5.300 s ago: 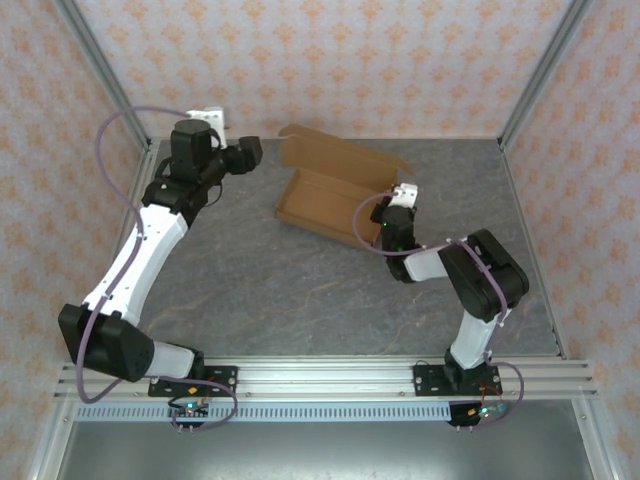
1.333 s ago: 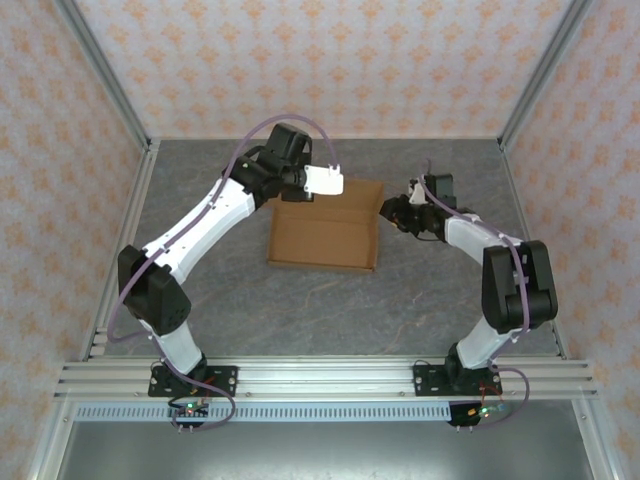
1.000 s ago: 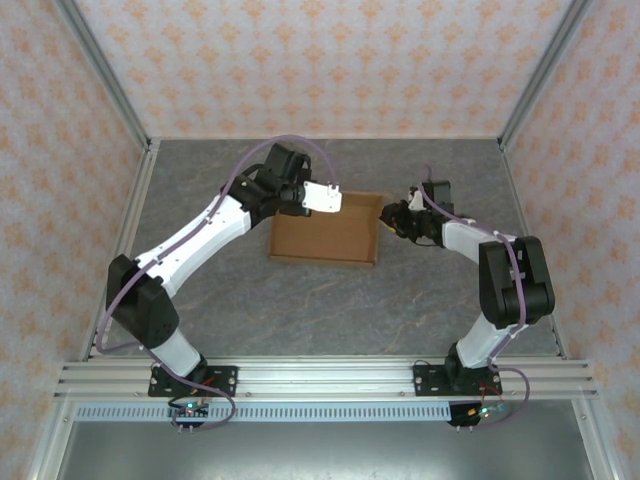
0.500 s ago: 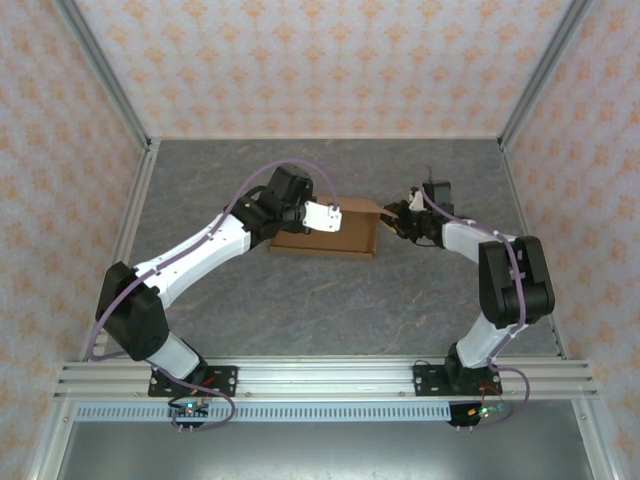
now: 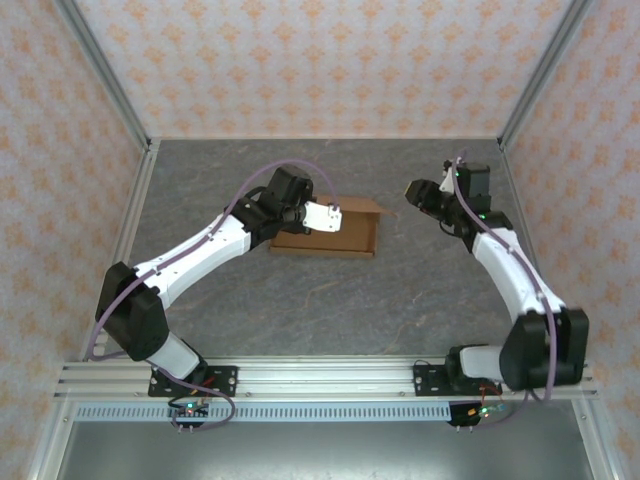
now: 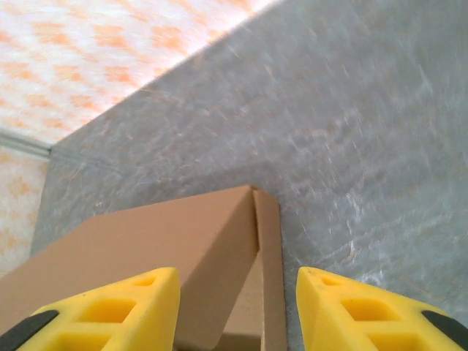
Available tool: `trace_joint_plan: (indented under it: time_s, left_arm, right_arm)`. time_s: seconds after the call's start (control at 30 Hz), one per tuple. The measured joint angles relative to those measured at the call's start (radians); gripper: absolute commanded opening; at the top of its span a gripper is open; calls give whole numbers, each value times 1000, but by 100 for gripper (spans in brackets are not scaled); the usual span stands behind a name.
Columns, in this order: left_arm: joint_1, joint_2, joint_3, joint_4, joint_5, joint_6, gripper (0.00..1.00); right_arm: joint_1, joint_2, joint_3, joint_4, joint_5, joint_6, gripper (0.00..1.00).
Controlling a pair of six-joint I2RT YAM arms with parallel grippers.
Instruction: Fold the paper box
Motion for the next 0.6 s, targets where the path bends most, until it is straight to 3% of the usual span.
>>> trace_joint_plan:
  time_s: [0.27,0.6]
  left_arm:
    - [0,0,-13,10,0,-18,0]
    - [0,0,-13,14,0,-23,0]
  right_arm:
    - [204,-192,-9,-38,26,-422,52]
    - [251,-177,-74,-28,25,-941,52]
